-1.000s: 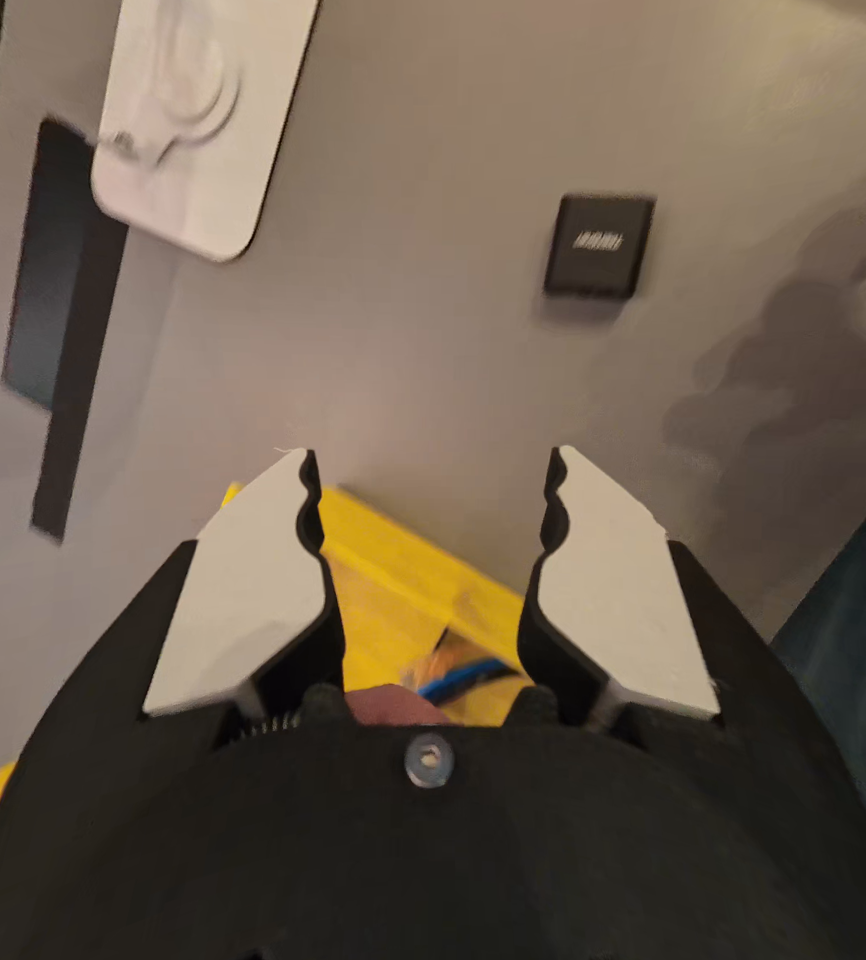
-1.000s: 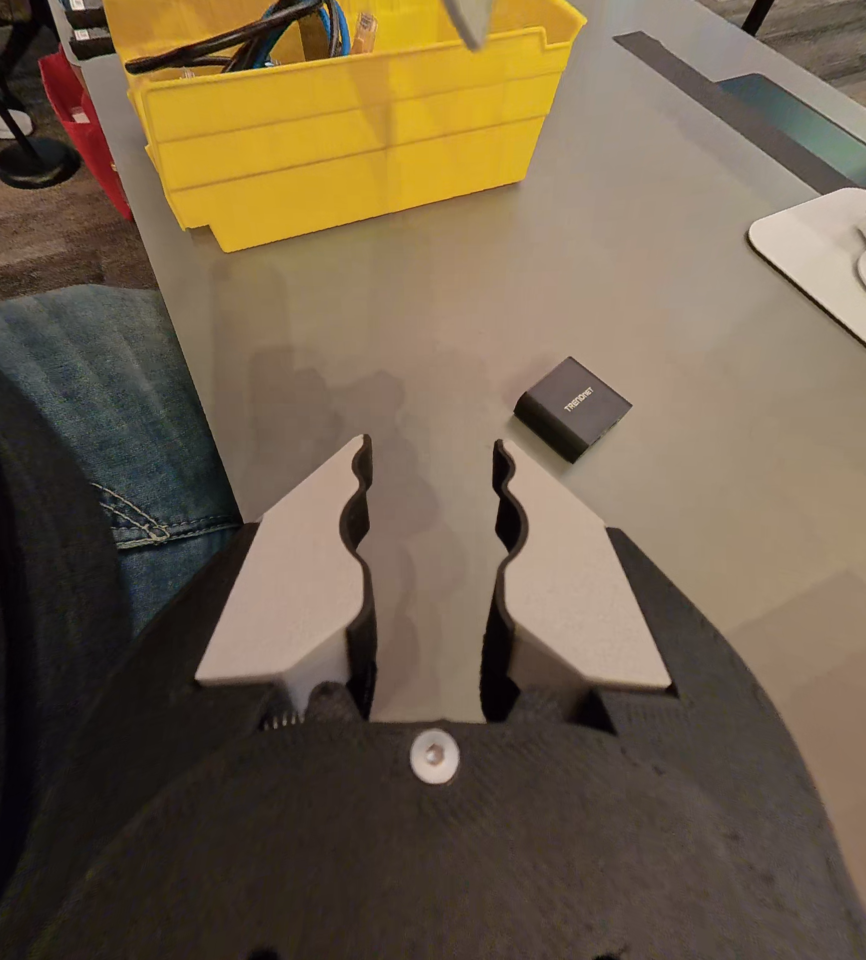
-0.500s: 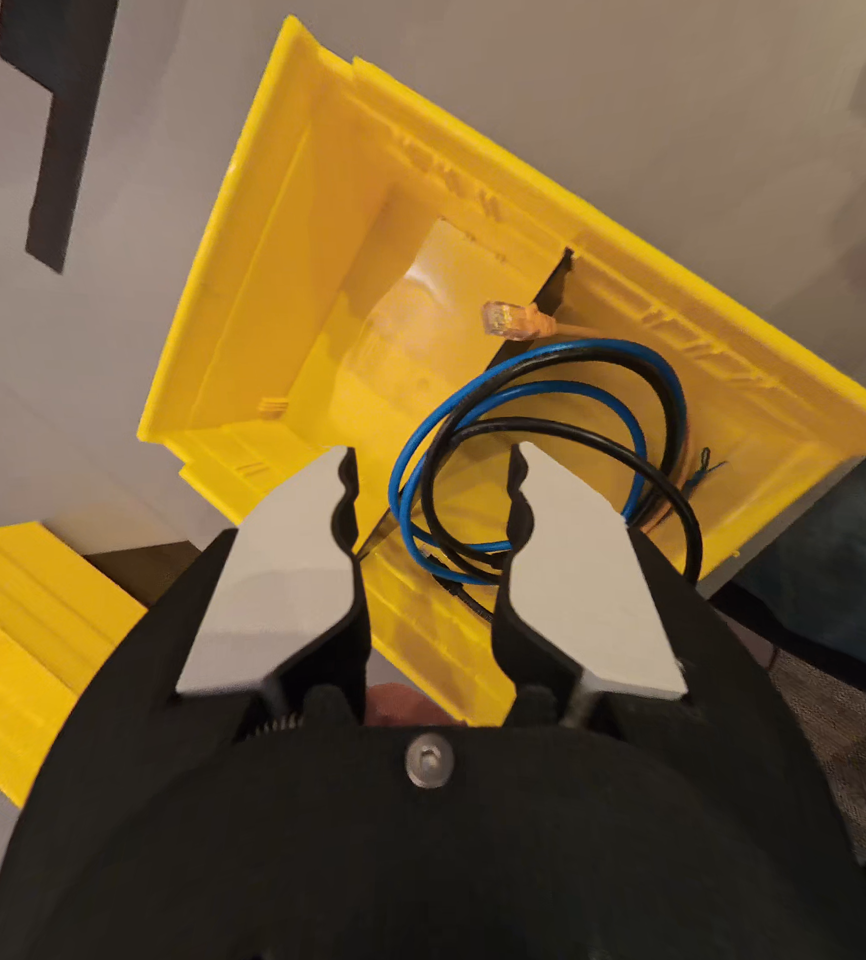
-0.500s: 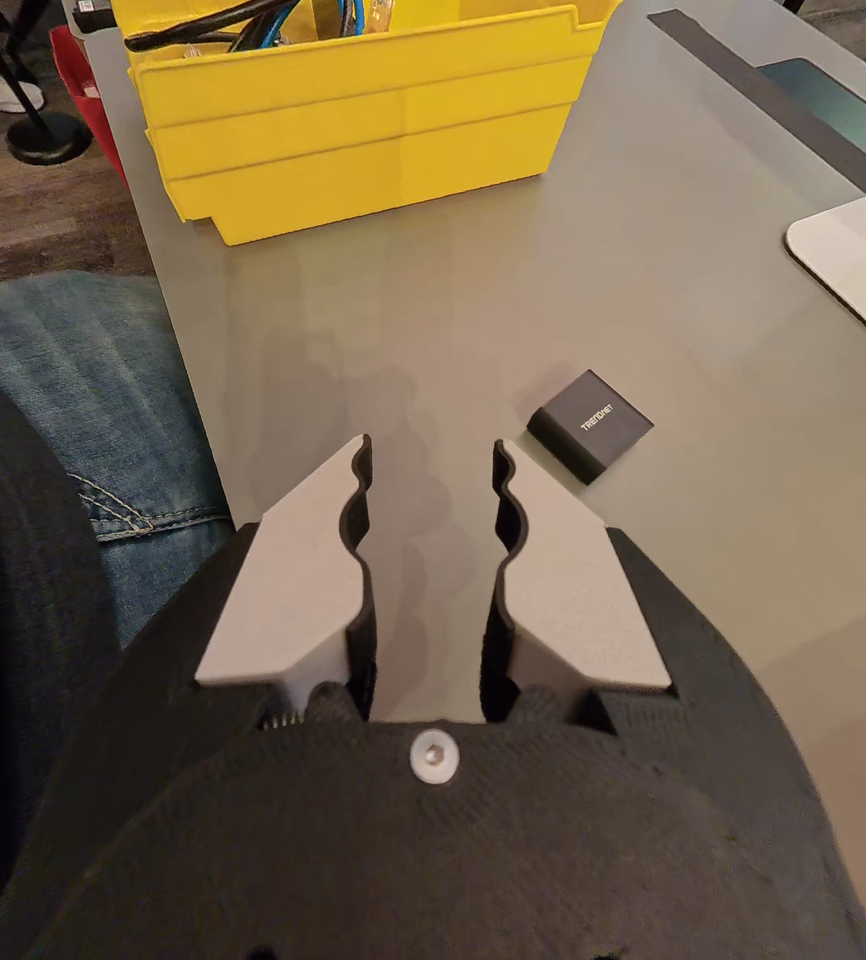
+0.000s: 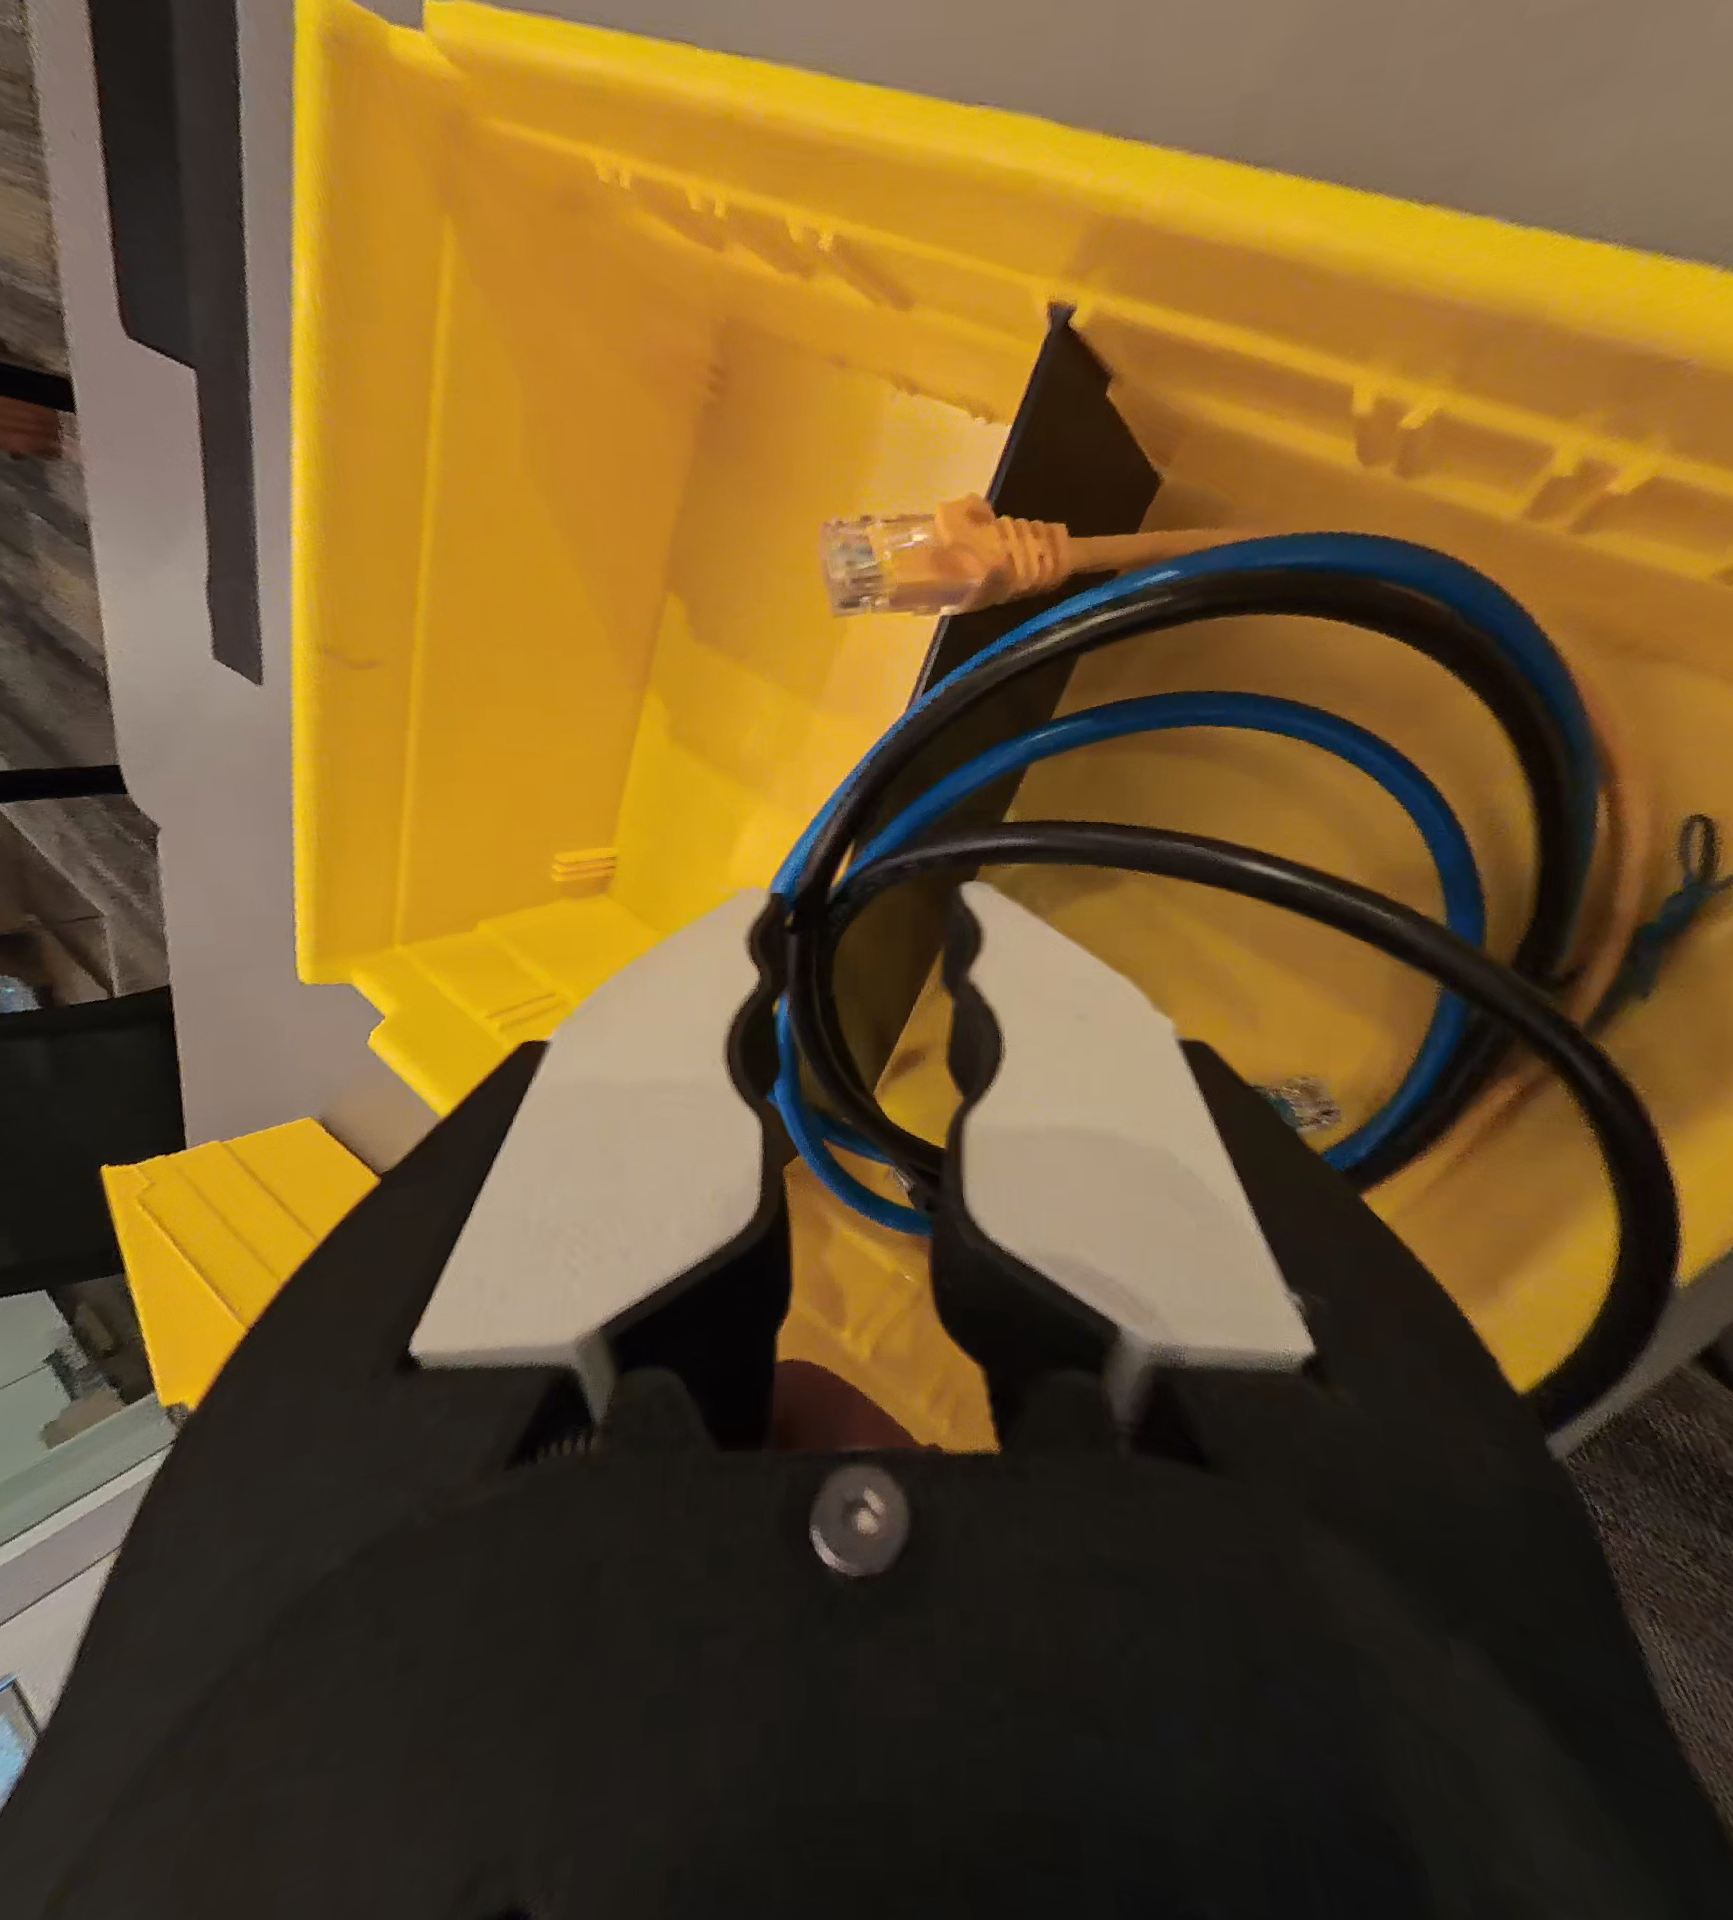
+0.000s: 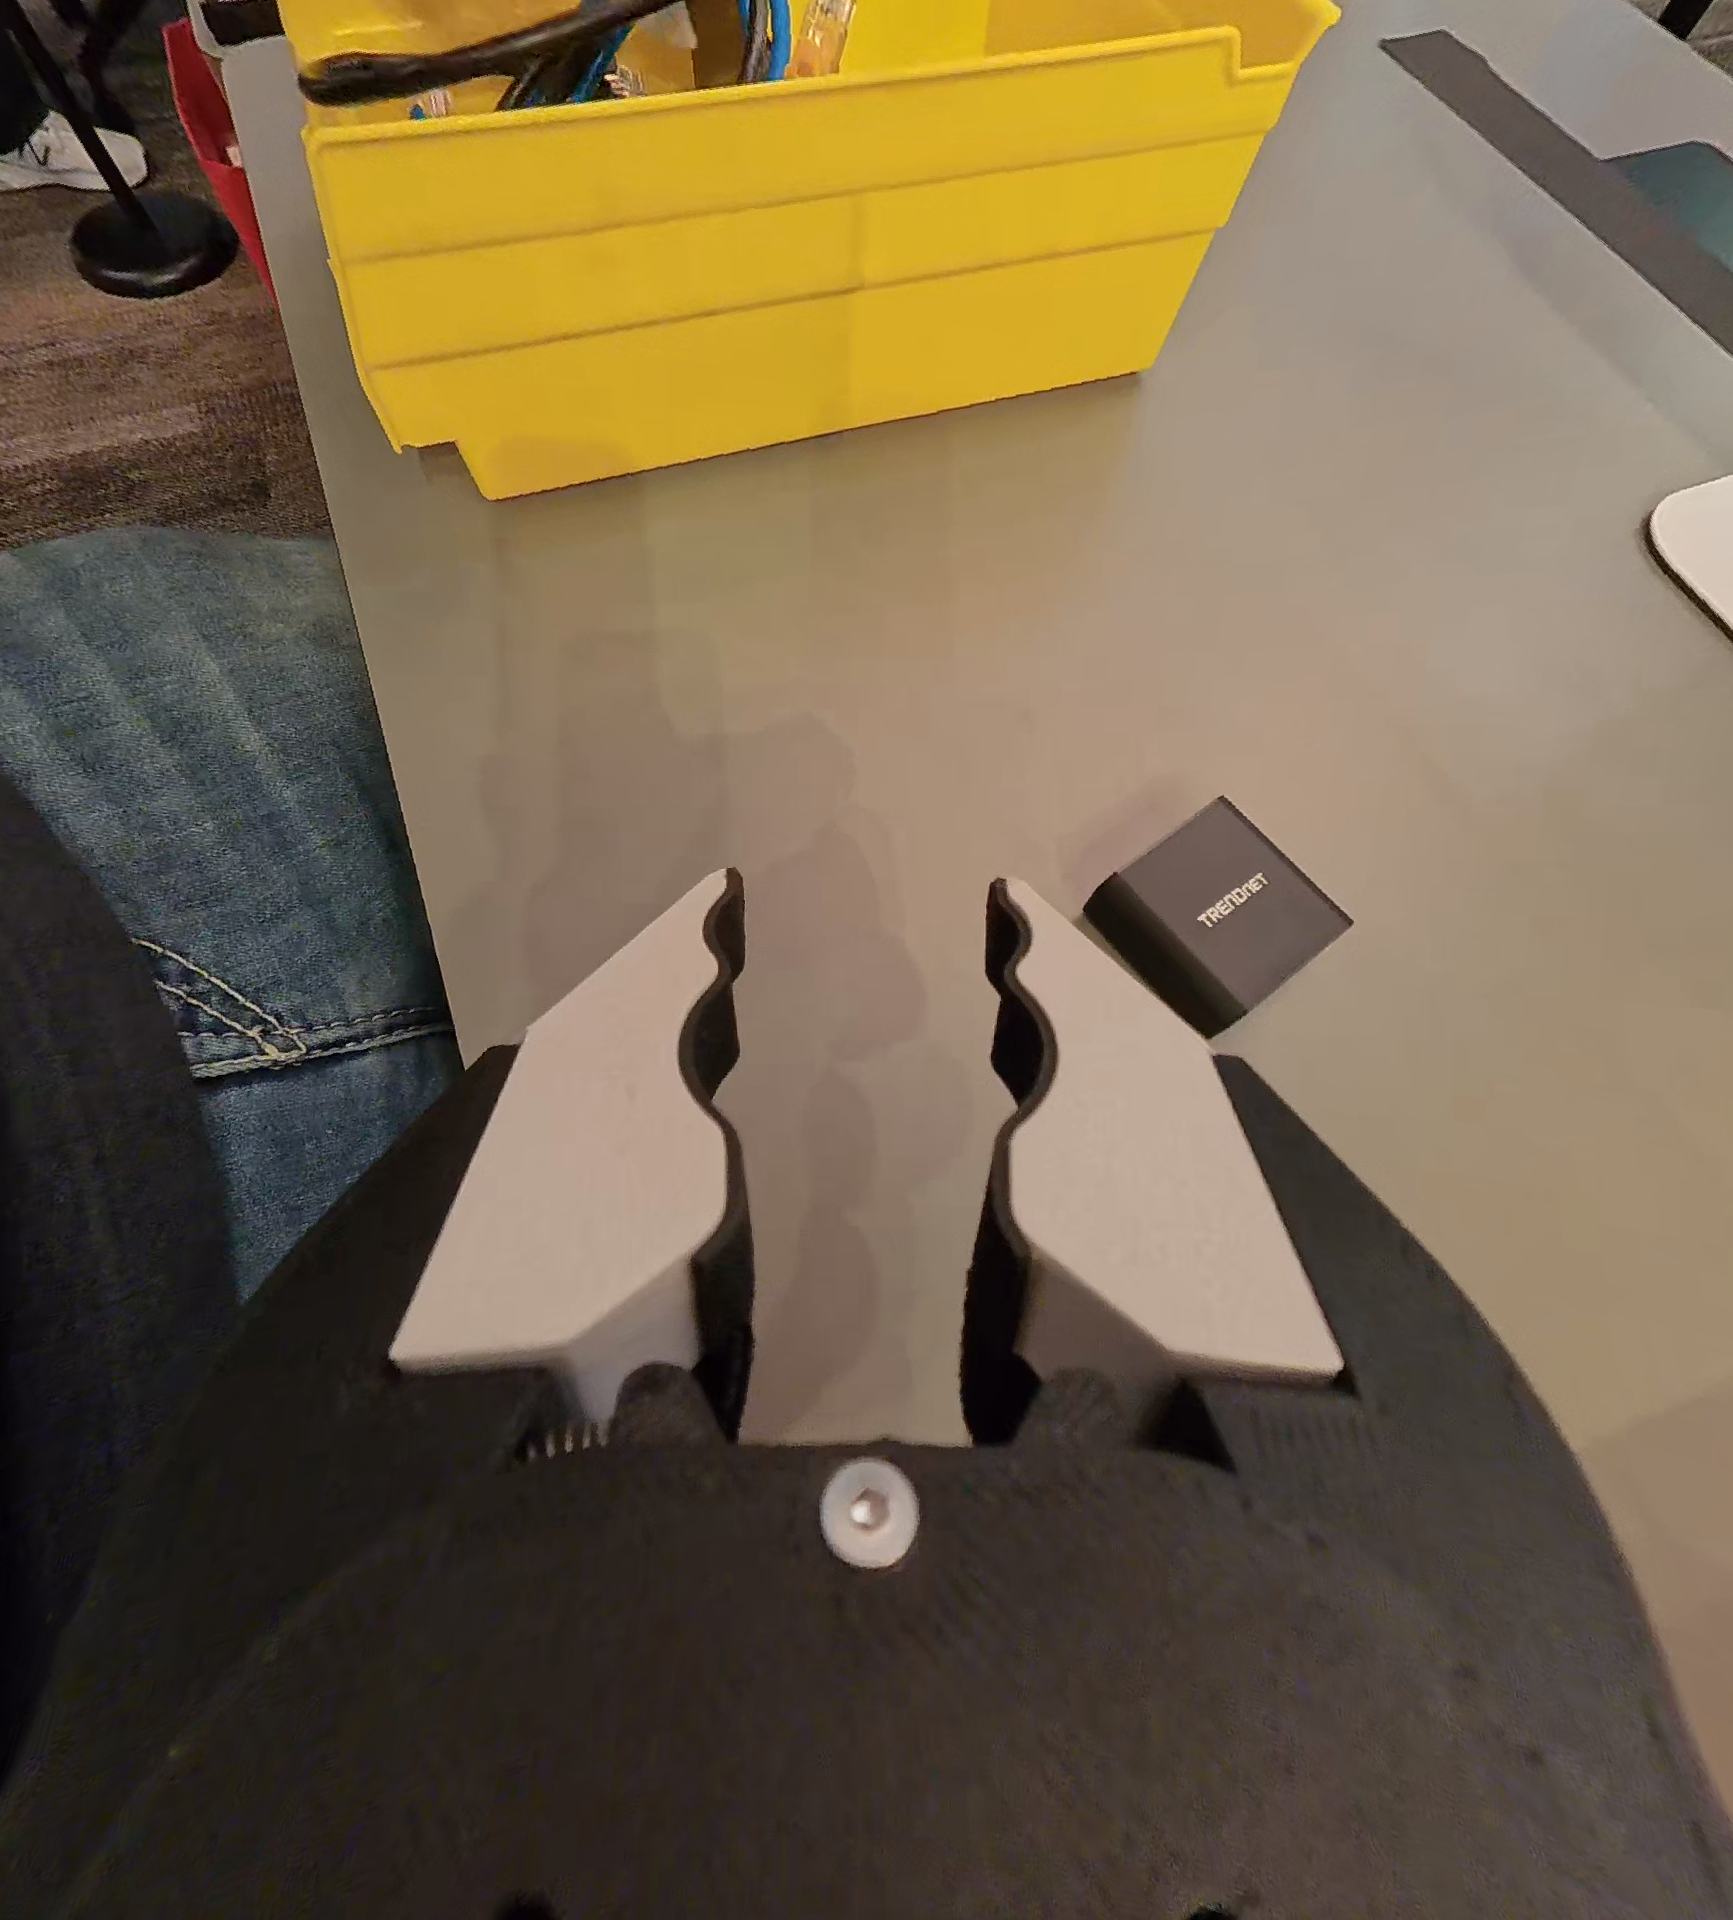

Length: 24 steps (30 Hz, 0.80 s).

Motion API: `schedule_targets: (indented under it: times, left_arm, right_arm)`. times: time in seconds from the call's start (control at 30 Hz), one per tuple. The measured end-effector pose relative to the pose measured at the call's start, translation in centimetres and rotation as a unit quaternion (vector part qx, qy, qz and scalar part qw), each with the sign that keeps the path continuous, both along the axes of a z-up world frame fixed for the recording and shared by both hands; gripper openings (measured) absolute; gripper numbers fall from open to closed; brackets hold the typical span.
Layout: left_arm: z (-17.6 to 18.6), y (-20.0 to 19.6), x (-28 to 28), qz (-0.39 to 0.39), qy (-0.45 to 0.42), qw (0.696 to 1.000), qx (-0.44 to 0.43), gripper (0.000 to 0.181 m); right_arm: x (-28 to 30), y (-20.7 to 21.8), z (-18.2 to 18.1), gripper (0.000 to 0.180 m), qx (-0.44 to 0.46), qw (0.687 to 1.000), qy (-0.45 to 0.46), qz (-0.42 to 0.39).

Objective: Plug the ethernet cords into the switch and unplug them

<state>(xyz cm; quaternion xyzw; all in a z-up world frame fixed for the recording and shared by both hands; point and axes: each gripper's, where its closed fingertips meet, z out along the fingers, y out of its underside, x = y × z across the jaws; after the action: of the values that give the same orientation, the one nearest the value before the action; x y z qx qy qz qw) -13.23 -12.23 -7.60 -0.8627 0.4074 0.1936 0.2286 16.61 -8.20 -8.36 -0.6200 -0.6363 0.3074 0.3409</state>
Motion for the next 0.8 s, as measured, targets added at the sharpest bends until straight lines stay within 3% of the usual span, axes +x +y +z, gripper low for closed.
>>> schedule_targets:
  times: [0.03, 0.8]
  left_arm:
    - [0.1, 0.2, -0.2, 0.003, 0.001, 1.0, 0.009, 0.019]
    - [8.5, -2.5, -2.7, 0.034, -0.003, 0.98, 0.194, 0.01]
  right_arm:
    - [0.1, 0.1, 0.0, 0.046, 0.0, 1.0, 0.0, -0.001]
    - [0.0, -0.1, 0.0, 0.046, 0.003, 1.0, -0.002, 0.001]
